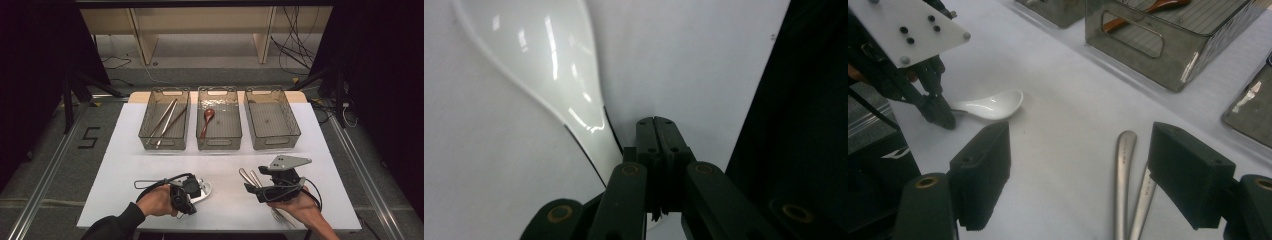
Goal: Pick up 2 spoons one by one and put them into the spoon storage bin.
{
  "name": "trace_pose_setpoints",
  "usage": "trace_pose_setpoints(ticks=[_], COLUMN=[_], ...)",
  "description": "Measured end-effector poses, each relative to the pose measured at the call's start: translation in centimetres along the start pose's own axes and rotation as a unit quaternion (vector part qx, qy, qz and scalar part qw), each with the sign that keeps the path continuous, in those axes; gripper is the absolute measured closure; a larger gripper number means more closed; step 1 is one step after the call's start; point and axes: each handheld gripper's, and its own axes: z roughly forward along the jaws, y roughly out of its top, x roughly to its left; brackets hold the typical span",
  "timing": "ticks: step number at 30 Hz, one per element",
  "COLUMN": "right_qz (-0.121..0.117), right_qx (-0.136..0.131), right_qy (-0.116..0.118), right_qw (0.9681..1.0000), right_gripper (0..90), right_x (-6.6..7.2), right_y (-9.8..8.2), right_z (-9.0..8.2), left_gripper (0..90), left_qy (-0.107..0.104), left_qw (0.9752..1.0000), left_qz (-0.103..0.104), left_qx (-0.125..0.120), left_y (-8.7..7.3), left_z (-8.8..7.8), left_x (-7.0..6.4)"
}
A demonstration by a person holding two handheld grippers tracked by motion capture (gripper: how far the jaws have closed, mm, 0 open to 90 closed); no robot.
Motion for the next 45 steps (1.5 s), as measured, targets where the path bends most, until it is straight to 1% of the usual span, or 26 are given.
trace_pose_setpoints(ticks=[2, 4, 6, 7, 11, 12, 13, 15, 17, 19, 20, 22, 24, 26, 27, 28, 29, 30, 31, 34, 38, 39, 43, 45], right_qz=[0.000, 0.000, 0.000, 0.000, -0.001, -0.001, -0.001, -0.002, -0.002, -0.001, -0.002, -0.001, -0.003, -0.002, -0.003, -0.003, -0.002, -0.002, -0.002, -0.001, 0.001, 0.000, 0.000, 0.000], right_qx=[0.000, 0.000, 0.000, 0.000, 0.000, 0.000, 0.001, 0.001, 0.002, 0.003, 0.003, 0.003, 0.003, 0.004, 0.003, 0.003, 0.005, 0.005, 0.005, 0.005, 0.005, 0.006, 0.005, 0.004], right_qy=[0.000, 0.000, 0.000, -0.001, 0.000, 0.001, 0.001, 0.000, 0.001, 0.001, 0.002, 0.002, 0.002, 0.002, 0.002, 0.002, 0.001, 0.001, 0.002, 0.002, 0.002, 0.002, 0.002, 0.001], right_qw=[1.0000, 1.0000, 1.0000, 1.0000, 1.0000, 1.0000, 1.0000, 1.0000, 1.0000, 1.0000, 1.0000, 1.0000, 1.0000, 1.0000, 1.0000, 1.0000, 1.0000, 1.0000, 1.0000, 1.0000, 1.0000, 1.0000, 1.0000, 1.0000], right_gripper=[26.2, 26.2, 26.2, 26.2, 26.3, 26.3, 26.3, 26.3, 26.3, 26.3, 26.3, 26.3, 26.3, 26.3, 26.3, 26.3, 26.3, 26.3, 26.3, 26.3, 26.3, 26.3, 26.3, 26.3], right_x=[0.0, 0.0, 0.0, 0.0, 0.0, 0.0, 0.0, 0.0, 0.0, 0.0, 0.0, 0.0, 0.0, 0.0, 0.0, -0.1, 0.0, 0.0, 0.0, -0.1, -0.2, -0.2, -0.1, -0.2], right_y=[0.0, 0.0, 0.0, 0.0, 0.0, 0.0, 0.0, 0.0, 0.0, 0.0, 0.0, 0.0, 0.0, 0.0, 0.0, 0.0, 0.0, -0.1, -0.1, -0.1, -0.1, -0.1, -0.1, -0.1], right_z=[0.0, 0.0, 0.0, 0.0, 0.0, 0.0, 0.0, 0.1, 0.1, 0.1, 0.1, 0.1, 0.1, 0.1, 0.2, 0.2, 0.2, 0.2, 0.2, 0.3, 0.3, 0.3, 0.3, 0.2], left_gripper=[88.6, 88.7, 88.7, 88.7, 88.6, 88.7, 88.6, 88.5, 87.6, 85.7, 84.5, 80.4, 70.7, 63.8, 58.9, 52.6, 47.2, 43.5, 40.4, 34.8, 35.0, 35.9, 43.4, 45.6], left_qy=[0.006, 0.015, 0.019, 0.025, 0.041, 0.040, 0.038, 0.035, 0.036, 0.031, 0.033, 0.040, 0.051, 0.055, 0.061, 0.068, 0.073, 0.073, 0.070, 0.072, 0.070, 0.070, 0.067, 0.067], left_qw=[1.0000, 0.9998, 0.9997, 0.9996, 0.9988, 0.9988, 0.9989, 0.9989, 0.9987, 0.9988, 0.9986, 0.9978, 0.9965, 0.9958, 0.9953, 0.9945, 0.9943, 0.9942, 0.9948, 0.9953, 0.9962, 0.9961, 0.9967, 0.9969], left_qz=[-0.006, -0.007, -0.013, -0.013, -0.025, -0.028, -0.027, -0.030, -0.033, -0.029, -0.030, -0.033, -0.043, -0.046, -0.047, -0.052, -0.054, -0.056, -0.054, -0.050, -0.044, -0.045, -0.040, -0.037], left_qx=[0.002, 0.007, 0.006, 0.009, 0.008, 0.006, 0.006, -0.003, -0.014, -0.024, -0.030, -0.042, -0.050, -0.057, -0.058, -0.060, -0.056, -0.055, -0.050, -0.041, -0.027, -0.028, -0.022, -0.018], left_y=[-0.2, -0.4, -0.6, -0.7, -1.0, -1.1, -1.2, -1.3, -1.3, -1.3, -1.3, -1.2, -1.2, -1.2, -1.2, -1.2, -1.2, -1.2, -1.2, -1.2, -1.1, -1.1, -1.0, -1.0], left_z=[-0.1, -0.3, -0.4, -0.5, -0.7, -0.8, -0.9, -1.3, -1.7, -2.2, -2.4, -2.8, -3.2, -3.4, -3.4, -3.4, -3.2, -3.0, -2.8, -2.1, -1.4, -1.3, -1.0, -0.9], left_x=[0.3, 0.7, 1.0, 1.2, 1.8, 2.0, 2.1, 2.2, 2.2, 2.2, 2.2, 2.2, 2.4, 2.5, 2.6, 2.8, 2.9, 2.9, 3.1, 3.2, 3.2, 3.2, 3.1, 3.1])
